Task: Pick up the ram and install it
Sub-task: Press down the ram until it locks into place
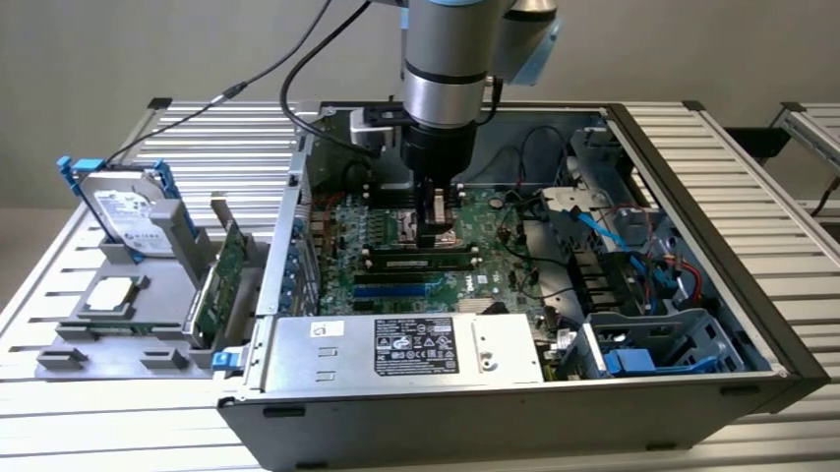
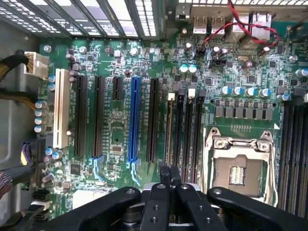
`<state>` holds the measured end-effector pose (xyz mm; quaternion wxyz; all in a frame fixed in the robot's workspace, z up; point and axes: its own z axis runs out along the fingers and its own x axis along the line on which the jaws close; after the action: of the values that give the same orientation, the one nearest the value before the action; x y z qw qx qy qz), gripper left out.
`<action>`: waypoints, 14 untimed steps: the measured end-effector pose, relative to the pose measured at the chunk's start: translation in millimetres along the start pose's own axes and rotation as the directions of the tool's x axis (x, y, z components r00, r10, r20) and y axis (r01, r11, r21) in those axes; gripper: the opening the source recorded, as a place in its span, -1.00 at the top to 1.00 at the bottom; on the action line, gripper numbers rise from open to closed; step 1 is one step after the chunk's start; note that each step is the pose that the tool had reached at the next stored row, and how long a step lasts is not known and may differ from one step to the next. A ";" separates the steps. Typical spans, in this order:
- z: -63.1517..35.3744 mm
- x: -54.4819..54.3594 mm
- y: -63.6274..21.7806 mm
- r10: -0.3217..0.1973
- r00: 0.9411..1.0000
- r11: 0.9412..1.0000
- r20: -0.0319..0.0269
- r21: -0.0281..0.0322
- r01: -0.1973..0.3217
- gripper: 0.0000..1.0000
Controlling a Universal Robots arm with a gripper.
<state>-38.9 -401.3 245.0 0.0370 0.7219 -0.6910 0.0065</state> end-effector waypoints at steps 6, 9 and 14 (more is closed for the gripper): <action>0.0 0.0 0.0 0.000 1.000 1.000 0.000 0.000 0.000 0.79; 0.0 0.0 0.0 0.000 1.000 1.000 0.000 0.000 0.000 0.79; 0.0 0.0 0.0 0.000 1.000 1.000 0.000 0.000 0.000 0.79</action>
<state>-38.9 -401.3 245.1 0.0371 0.7220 -0.6909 0.0065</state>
